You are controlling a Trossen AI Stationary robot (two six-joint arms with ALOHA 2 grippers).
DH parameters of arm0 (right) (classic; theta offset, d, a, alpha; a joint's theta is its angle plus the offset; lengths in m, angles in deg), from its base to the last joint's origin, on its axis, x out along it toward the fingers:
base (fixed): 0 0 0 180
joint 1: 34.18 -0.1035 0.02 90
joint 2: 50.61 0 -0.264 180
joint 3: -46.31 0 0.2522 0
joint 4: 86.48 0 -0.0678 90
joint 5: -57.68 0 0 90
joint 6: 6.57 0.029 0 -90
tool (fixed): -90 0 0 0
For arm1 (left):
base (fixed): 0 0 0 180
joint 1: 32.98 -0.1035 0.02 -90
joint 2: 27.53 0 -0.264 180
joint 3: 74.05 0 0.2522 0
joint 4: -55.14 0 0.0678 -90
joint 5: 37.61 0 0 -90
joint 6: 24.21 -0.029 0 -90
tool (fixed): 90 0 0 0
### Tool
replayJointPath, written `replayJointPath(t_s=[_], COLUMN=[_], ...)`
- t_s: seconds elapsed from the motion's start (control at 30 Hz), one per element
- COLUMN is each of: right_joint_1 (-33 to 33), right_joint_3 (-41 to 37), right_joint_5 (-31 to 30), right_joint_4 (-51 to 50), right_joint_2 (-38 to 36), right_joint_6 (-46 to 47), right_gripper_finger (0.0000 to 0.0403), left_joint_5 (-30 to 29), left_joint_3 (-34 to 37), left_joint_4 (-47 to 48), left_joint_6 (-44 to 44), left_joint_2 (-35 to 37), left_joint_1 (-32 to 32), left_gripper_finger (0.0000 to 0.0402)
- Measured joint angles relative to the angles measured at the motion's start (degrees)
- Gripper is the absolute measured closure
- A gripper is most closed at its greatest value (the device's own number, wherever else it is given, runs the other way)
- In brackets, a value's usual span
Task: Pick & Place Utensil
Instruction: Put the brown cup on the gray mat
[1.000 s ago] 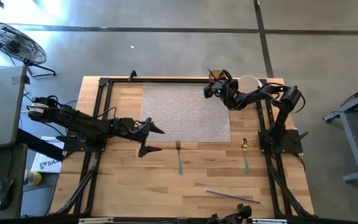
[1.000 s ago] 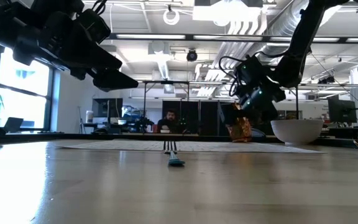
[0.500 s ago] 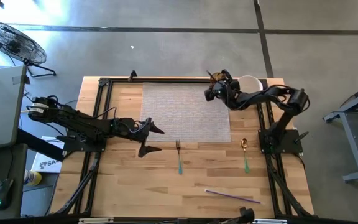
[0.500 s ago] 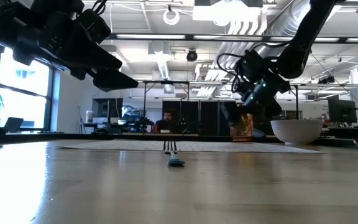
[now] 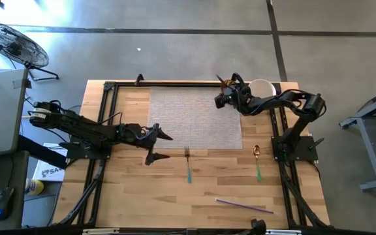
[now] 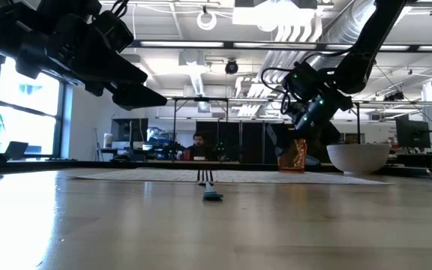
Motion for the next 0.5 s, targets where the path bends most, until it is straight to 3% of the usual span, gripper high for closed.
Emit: replayJointPath(t_s=[0.5], right_joint_1=[0.00], right_joint_3=[-0.03], right_joint_5=[3.20], right_joint_4=[-6.69], right_joint_2=[-2.91], right_joint_6=[1.52], right_gripper_finger=[0.0003], left_joint_5=[0.01], left_joint_3=[0.00], left_joint_4=[-0.09], left_joint_6=[-0.26], left_joint_2=[-0.02], left_joint_1=[0.00], left_gripper_finger=[0.0002])
